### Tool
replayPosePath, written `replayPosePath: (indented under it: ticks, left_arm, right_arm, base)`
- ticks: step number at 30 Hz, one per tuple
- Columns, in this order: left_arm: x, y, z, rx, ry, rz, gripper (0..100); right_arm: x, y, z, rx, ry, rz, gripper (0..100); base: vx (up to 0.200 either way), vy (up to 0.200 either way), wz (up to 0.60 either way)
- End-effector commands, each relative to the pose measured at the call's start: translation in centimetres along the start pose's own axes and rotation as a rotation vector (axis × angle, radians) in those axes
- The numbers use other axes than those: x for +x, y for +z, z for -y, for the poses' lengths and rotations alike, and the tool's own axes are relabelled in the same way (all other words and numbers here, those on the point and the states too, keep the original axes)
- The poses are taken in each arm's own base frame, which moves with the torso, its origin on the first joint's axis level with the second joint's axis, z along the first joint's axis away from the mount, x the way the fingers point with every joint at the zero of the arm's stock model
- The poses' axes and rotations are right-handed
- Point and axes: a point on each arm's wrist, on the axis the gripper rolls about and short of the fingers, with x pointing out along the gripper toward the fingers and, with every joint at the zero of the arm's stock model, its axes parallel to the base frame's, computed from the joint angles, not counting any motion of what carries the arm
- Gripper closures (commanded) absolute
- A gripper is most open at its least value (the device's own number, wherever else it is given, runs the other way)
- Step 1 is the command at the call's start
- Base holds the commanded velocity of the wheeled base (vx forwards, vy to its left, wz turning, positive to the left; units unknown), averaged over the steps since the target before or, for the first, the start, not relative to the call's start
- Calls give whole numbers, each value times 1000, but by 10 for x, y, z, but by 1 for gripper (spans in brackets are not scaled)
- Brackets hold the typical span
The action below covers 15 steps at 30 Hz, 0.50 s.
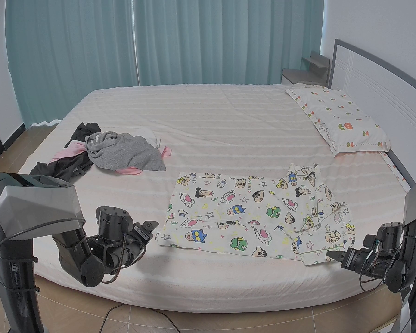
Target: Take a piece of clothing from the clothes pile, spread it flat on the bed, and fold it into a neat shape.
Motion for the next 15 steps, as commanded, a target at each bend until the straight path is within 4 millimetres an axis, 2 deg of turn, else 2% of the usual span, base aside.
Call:
replayPosePath:
  ticks: [1, 4, 8, 11, 15]
  left_arm:
    - [0, 0, 0, 0, 1, 0, 0]
    - [1, 0, -1, 0, 2, -1, 0]
    - [1, 0, -1, 3, 3, 0, 0]
    - [1, 0, -1, 3, 3, 0, 0]
    - [1, 0, -1, 1, 2, -1, 0]
  right_arm:
    - [-4, -1, -2, -6, 7, 7, 0]
    - [-2, 1, 0, -2, 3, 15, 0]
    - [9, 17, -1, 15, 37, 83, 0]
    - [14, 20, -4, 34, 54, 96, 0]
    - [33, 33, -10, 130, 123, 135, 0]
  base:
    - [0, 0, 0]
    - [0, 0, 0]
    - [0, 0, 0]
    - [0, 0, 0]
    - [0, 0, 0]
